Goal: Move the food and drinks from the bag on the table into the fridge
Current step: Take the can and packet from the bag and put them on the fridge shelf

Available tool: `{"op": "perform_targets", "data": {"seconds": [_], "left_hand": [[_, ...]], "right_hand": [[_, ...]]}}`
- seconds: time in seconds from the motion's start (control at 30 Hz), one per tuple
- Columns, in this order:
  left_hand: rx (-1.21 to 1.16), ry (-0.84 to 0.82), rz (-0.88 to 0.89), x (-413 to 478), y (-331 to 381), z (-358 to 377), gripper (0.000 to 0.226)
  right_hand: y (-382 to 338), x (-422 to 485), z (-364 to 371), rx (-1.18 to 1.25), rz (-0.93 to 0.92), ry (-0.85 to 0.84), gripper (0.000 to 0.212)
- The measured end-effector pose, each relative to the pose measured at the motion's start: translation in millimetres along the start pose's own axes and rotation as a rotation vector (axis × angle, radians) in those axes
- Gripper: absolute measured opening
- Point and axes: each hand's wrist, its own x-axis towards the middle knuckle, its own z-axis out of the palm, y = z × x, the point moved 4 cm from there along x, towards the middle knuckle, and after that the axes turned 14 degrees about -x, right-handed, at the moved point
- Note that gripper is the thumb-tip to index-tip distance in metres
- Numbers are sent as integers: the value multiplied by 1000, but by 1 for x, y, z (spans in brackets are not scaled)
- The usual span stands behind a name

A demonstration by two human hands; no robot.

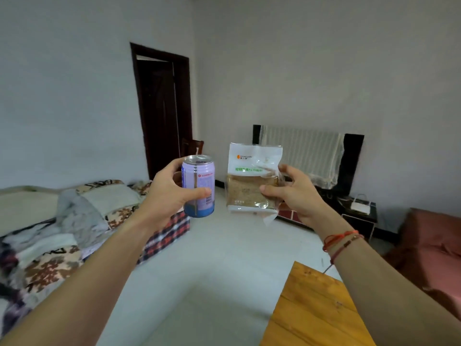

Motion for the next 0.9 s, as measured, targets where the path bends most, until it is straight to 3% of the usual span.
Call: {"op": "perform_targets", "data": {"seconds": [0.43,0.7,0.9], "left_hand": [[165,454,-43,-80,25,-132,64],[260,772,14,-166,66,-152,59],[324,981,30,-246,101,-160,66]], "right_hand": [[-29,36,168,19,-135,-424,51],[-61,19,243,36,-241,-765,65],[-92,-31,300,71,-344,-989,60]]}}
